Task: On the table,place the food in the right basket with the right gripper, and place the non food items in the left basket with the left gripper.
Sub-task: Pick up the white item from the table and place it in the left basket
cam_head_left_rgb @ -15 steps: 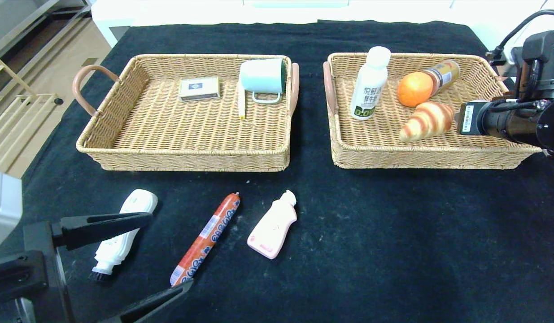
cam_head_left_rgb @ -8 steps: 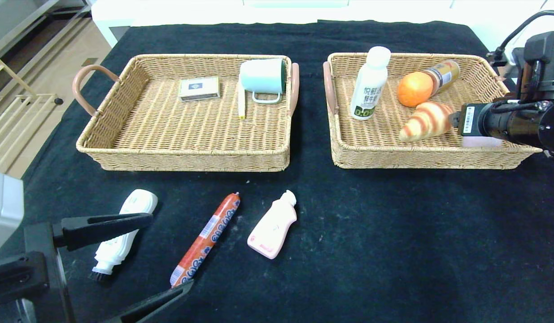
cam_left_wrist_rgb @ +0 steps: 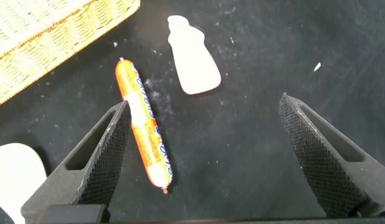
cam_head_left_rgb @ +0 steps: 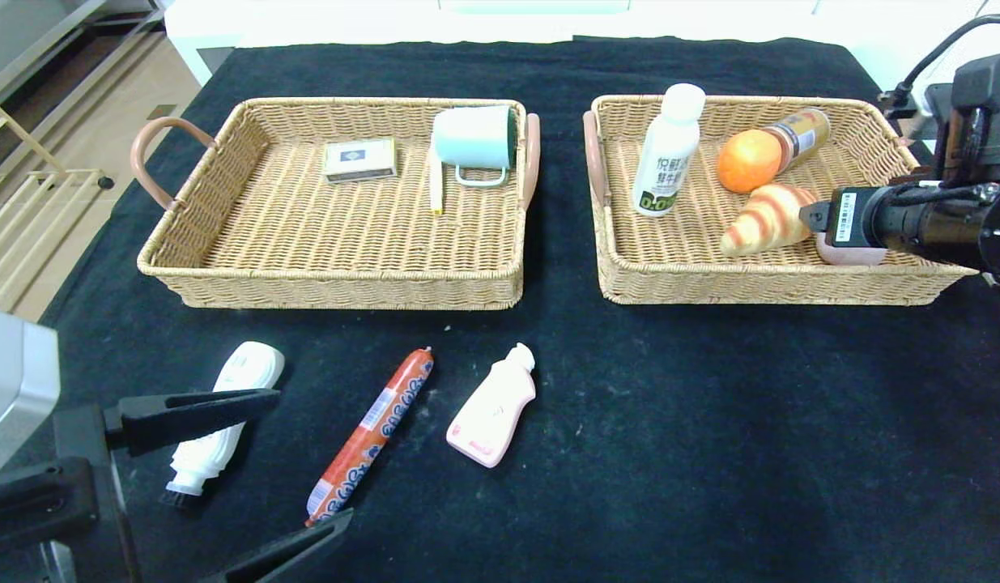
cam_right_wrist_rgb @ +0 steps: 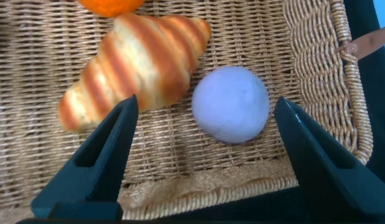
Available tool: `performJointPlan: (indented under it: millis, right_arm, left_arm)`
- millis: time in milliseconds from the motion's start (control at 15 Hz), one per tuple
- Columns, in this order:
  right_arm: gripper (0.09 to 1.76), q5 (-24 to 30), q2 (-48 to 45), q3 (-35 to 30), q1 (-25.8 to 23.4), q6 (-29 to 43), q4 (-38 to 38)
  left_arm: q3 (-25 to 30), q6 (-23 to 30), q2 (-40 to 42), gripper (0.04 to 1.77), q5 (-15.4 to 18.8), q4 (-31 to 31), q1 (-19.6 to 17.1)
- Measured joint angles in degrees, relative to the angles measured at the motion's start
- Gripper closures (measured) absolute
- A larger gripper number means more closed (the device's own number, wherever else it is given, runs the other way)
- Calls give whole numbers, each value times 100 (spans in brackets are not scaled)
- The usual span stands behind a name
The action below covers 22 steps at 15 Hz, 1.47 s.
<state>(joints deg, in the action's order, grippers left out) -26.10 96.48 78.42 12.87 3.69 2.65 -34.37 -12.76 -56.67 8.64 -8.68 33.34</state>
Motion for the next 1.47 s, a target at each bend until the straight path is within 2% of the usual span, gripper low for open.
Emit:
performJointPlan:
  millis: [267,600,800,1000,1267,1467]
  right_arm:
    - [21,500,-430,-401,358,-17,38]
    - [18,1543,-1352,-1556,1017,-307,112]
    - [17,2805,-1818,-2391,1342,-592,758]
    - [16,3778,-2113,-3083,1623,-735,1417]
    - [15,4665,-2239,-3672,1699,-824,1992]
    - [15,5233,-2264,-4185,1424,-884,2706]
  left_arm:
    - [5,45,-38,9,50,-11,-2]
    - [9,122,-77,9,30,-9,-10]
    - [9,152,-151,9,17,4,-41]
    - [9,174,-222,9,52,20,-77]
    - [-26,244,-319,9,39,0,-85]
    - [-22,436,-285,9,-33,37,-79]
